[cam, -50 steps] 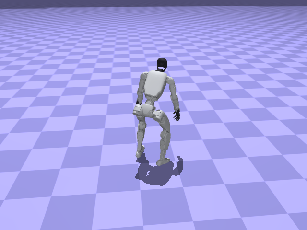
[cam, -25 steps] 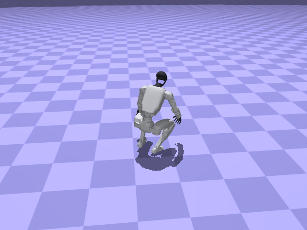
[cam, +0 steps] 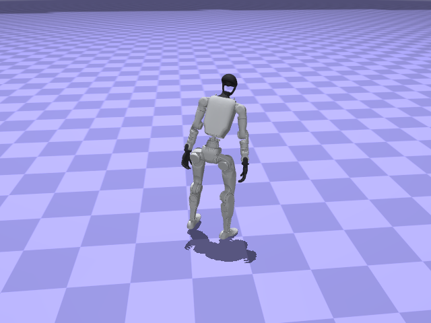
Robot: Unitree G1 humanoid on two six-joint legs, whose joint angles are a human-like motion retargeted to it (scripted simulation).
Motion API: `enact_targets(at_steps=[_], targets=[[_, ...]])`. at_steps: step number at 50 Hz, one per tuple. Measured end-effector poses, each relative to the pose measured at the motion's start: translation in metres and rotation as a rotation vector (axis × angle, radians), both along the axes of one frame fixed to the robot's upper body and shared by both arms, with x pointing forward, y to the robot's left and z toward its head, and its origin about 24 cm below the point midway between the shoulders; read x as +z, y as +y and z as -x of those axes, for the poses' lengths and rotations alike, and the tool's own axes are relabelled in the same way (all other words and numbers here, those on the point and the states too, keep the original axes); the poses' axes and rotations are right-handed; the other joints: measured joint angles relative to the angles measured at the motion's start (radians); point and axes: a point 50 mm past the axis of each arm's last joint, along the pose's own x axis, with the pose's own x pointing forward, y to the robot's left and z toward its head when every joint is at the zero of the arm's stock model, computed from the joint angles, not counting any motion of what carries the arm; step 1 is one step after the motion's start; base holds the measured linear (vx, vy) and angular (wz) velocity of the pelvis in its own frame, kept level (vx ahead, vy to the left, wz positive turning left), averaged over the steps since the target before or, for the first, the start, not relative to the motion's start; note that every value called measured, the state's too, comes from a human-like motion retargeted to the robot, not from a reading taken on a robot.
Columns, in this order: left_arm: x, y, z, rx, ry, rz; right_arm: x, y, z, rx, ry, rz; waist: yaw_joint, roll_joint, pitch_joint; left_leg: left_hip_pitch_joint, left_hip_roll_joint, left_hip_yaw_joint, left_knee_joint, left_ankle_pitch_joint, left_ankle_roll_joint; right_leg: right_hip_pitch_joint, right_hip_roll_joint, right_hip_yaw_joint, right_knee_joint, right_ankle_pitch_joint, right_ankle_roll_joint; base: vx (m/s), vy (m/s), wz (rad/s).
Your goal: In place motions
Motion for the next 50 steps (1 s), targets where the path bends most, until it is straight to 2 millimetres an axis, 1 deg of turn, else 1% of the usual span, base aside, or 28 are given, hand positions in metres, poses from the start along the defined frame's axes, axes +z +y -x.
enact_targets(at_steps=[2,3,5,6,7,8,10,11,13,15,18,20,21,23,25,27,28,30,33,35,37,40,42,46,48,50], targets=[[-0.009,-0.012,0.040,0.087,0.098,0.039,-0.009,0.011,0.048,-0.070,0.123,-0.044,-0.008,-0.002,-0.038,0.095,-0.011,0.005,-0.107,0.036,-0.002,0.083,0.007,-0.038,-0.079,0.018,-0.007,0.34,-0.06,0.16],[-0.011,-0.018,0.058,0.130,0.146,0.049,-0.010,0.016,0.070,-0.102,0.175,-0.061,-0.010,-0.002,-0.056,0.135,-0.019,0.006,-0.150,0.051,0.002,0.120,0.014,-0.054,-0.114,0.028,-0.009,0.36,-0.04,0.12],[-0.012,-0.028,0.089,0.218,0.241,0.058,-0.012,0.024,0.108,-0.162,0.268,-0.090,-0.023,-0.003,-0.099,0.198,-0.030,0.020,-0.216,0.072,-0.002,0.187,0.018,-0.107,-0.170,0.034,0.008,0.37,-0.03,0.17],[-0.012,-0.032,0.100,0.257,0.283,0.064,-0.011,0.027,0.121,-0.193,0.296,-0.102,-0.023,-0.003,-0.123,0.209,-0.028,0.045,-0.225,0.067,-0.011,0.195,0.012,-0.133,-0.168,0.027,0.018,0.29,-0.03,0.16],[-0.012,-0.038,0.110,0.294,0.320,0.072,-0.011,0.031,0.131,-0.224,0.316,-0.114,-0.022,-0.003,-0.142,0.216,-0.028,0.052,-0.227,0.064,-0.014,0.197,0.008,-0.139,-0.162,0.020,0.022,0.20,-0.02,0.10],[-0.011,-0.043,0.117,0.328,0.347,0.084,-0.011,0.034,0.137,-0.254,0.321,-0.129,-0.016,-0.001,-0.151,0.212,-0.031,0.021,-0.217,0.063,-0.007,0.190,0.009,-0.103,-0.147,0.012,0.016,0.12,-0.02,0.10],[-0.011,-0.053,0.123,0.398,0.378,0.117,-0.012,0.039,0.136,-0.295,0.305,-0.159,-0.018,0.001,-0.147,0.200,-0.037,-0.010,-0.187,0.061,0.006,0.191,0.004,-0.098,-0.129,0.006,0.015,0.00,0.00,0.00],[-0.011,-0.057,0.123,0.435,0.375,0.128,-0.013,0.039,0.130,-0.294,0.284,-0.161,-0.024,0.000,-0.134,0.208,-0.037,-0.002,-0.176,0.057,0.011,0.204,0.005,-0.117,-0.128,0.005,0.011,0.00,0.00,0.00],[-0.012,-0.061,0.118,0.489,0.349,0.140,-0.014,0.037,0.114,-0.272,0.229,-0.144,-0.033,-0.002,-0.114,0.213,-0.036,0.004,-0.151,0.046,0.019,0.214,0.003,-0.127,-0.119,0.000,0.010,0.00,0.00,0.00],[-0.013,-0.062,0.105,0.514,0.302,0.134,-0.015,0.032,0.089,-0.214,0.156,-0.102,-0.049,-0.004,-0.105,0.191,-0.034,0.000,-0.111,0.029,0.022,0.195,-0.008,-0.115,-0.093,-0.010,0.014,-0.05,0.09,0.01],[-0.014,-0.066,0.064,0.537,0.174,0.112,-0.012,0.025,0.030,-0.090,0.006,-0.022,-0.051,-0.010,-0.089,0.069,-0.031,-0.012,0.031,-0.006,0.032,0.086,-0.039,-0.100,0.010,-0.042,0.014,-0.20,0.15,-0.09],[-0.012,-0.067,0.031,0.555,0.056,0.085,-0.005,0.023,-0.011,-0.013,-0.111,0.039,-0.034,-0.007,-0.079,-0.043,-0.014,-0.021,0.151,-0.039,0.032,-0.025,-0.042,-0.059,0.119,-0.078,0.013,-0.40,0.13,-0.40],[-0.009,-0.064,0.009,0.560,-0.034,0.064,0.002,0.021,-0.037,0.032,-0.191,0.083,-0.016,-0.009,-0.063,-0.098,0.000,-0.015,0.218,-0.064,0.031,-0.081,-0.039,-0.036,0.185,-0.102,0.016,-0.51,0.07,-0.54],[0.004,-0.051,-0.041,0.559,-0.244,0.009,0.024,0.019,-0.095,0.138,-0.370,0.181,0.007,-0.015,-0.036,-0.240,0.039,0.013,0.402,-0.126,0.035,-0.220,-0.024,0.021,0.337,-0.160,0.016,-0.57,-0.04,-0.42],[0.022,-0.031,-0.084,0.530,-0.416,-0.057,0.051,0.019,-0.143,0.250,-0.517,0.262,0.015,-0.017,-0.049,-0.419,0.062,0.000,0.607,-0.183,0.040,-0.367,-0.016,0.036,0.492,-0.224,0.015,-0.39,-0.11,-0.05],[0.043,-0.015,-0.120,0.458,-0.530,-0.062,0.078,0.023,-0.181,0.360,-0.627,0.308,0.000,-0.001,-0.064,-0.576,0.067,-0.038,0.781,-0.220,0.041,-0.503,0.011,0.066,0.649,-0.281,0.019,-0.28,-0.02,0.18],[0.055,-0.012,-0.139,0.412,-0.569,-0.034,0.093,0.025,-0.200,0.404,-0.680,0.321,0.001,-0.001,-0.065,-0.649,0.063,-0.045,0.862,-0.236,0.046,-0.576,0.028,0.096,0.730,-0.306,0.023,-0.31,0.01,-0.09],[0.083,-0.013,-0.177,0.324,-0.636,0.045,0.127,0.029,-0.234,0.451,-0.797,0.319,0.033,-0.018,-0.049,-0.774,0.067,-0.036,1.009,-0.269,0.059,-0.718,0.043,0.127,0.896,-0.358,0.016,-0.32,-0.03,-0.36],[0.136,-0.011,-0.229,0.235,-0.786,0.107,0.186,0.029,-0.274,0.446,-1.016,0.317,0.065,-0.048,-0.019,-0.953,0.065,-0.018,1.210,-0.296,0.093,-0.915,0.058,0.149,1.122,-0.419,0.010,-0.28,-0.09,-0.16],[0.174,-0.009,-0.258,0.203,-0.909,0.097,0.229,0.029,-0.295,0.434,-1.164,0.344,0.071,-0.061,-0.008,-1.080,0.070,-0.004,1.333,-0.310,0.120,-1.053,0.055,0.145,1.261,-0.453,-0.013,-0.22,-0.03,-0.05],[0.211,-0.008,-0.279,0.154,-1.012,0.083,0.268,0.031,-0.310,0.438,-1.289,0.377,0.076,-0.075,0.041,-1.154,0.088,0.026,1.451,-0.329,0.155,-1.148,0.053,0.149,1.407,-0.495,-0.039,-0.17,0.01,-0.09],[0.260,-0.009,-0.302,0.077,-1.137,0.059,0.320,0.033,-0.322,0.445,-1.465,0.438,0.095,-0.080,0.197,-1.171,0.130,0.064,1.638,-0.374,0.207,-1.193,0.057,0.143,1.622,-0.564,-0.092,-0.11,0.06,-0.33],[0.262,-0.012,-0.303,0.062,-1.146,0.044,0.325,0.037,-0.321,0.455,-1.515,0.435,0.105,-0.068,0.253,-1.171,0.147,0.062,1.756,-0.403,0.230,-1.197,0.062,0.121,1.741,-0.603,-0.134,-0.06,0.10,-0.36],[0.240,-0.019,-0.295,0.051,-1.102,0.035,0.302,0.041,-0.317,0.427,-1.503,0.380,0.122,-0.051,0.255,-1.171,0.170,0.081,1.908,-0.448,0.295,-1.197,0.051,0.083,1.887,-0.651,-0.214,0.04,0.04,-0.26],[0.237,-0.019,-0.293,0.050,-1.100,0.024,0.295,0.044,-0.316,0.427,-1.493,0.357,0.126,-0.047,0.255,-1.171,0.180,0.080,1.933,-0.458,0.312,-1.197,0.056,0.075,1.914,-0.660,-0.228,0.03,0.02,-0.09],[0.238,-0.020,-0.294,0.041,-1.098,0.015,0.295,0.045,-0.317,0.413,-1.488,0.351,0.129,-0.049,0.255,-1.171,0.182,0.080,1.914,-0.451,0.315,-1.197,0.063,0.082,1.899,-0.654,-0.219,0.00,0.00,0.00]])
